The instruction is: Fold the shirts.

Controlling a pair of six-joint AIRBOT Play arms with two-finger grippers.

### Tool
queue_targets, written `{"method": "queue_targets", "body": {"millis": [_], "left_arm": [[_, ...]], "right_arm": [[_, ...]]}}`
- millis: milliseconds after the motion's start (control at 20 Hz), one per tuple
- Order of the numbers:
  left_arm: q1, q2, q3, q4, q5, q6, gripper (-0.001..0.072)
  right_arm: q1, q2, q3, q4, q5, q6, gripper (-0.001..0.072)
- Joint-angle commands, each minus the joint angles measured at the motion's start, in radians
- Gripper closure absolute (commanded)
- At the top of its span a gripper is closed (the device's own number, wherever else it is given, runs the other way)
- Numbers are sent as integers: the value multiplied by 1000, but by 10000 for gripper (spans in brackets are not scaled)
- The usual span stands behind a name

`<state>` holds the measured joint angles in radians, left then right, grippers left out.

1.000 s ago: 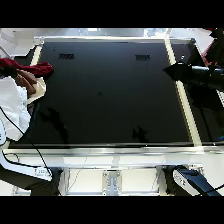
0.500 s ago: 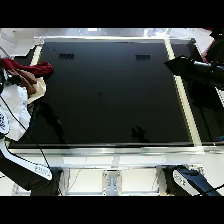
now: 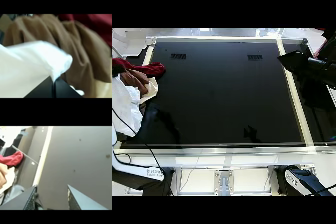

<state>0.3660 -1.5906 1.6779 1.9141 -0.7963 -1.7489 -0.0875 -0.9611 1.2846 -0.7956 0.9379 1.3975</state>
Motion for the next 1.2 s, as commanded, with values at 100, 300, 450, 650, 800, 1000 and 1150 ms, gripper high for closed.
{"method": "queue_targets", "body": {"millis": [100,300,450,650,800,1000,1150], "left_arm": [[-187,257,0,-415,-116,72,699],[-502,291,-1,-644,-228,142,699],[-795,230,-5,-643,-237,142,699],[-1095,50,-4,-641,-82,141,699],[-1215,-97,-3,-708,92,141,699],[-1190,-116,12,-713,135,141,69],[-1020,14,24,-710,76,141,-6]], "right_arm": [[0,1,105,-7,9,-5,276],[0,1,344,-206,101,-5,276],[0,1,514,-411,208,-5,276],[0,1,629,-608,310,-5,276],[0,-2,632,-674,338,-5,276],[0,-15,632,-761,345,-8,275],[0,-32,632,-790,356,-42,275]]}}
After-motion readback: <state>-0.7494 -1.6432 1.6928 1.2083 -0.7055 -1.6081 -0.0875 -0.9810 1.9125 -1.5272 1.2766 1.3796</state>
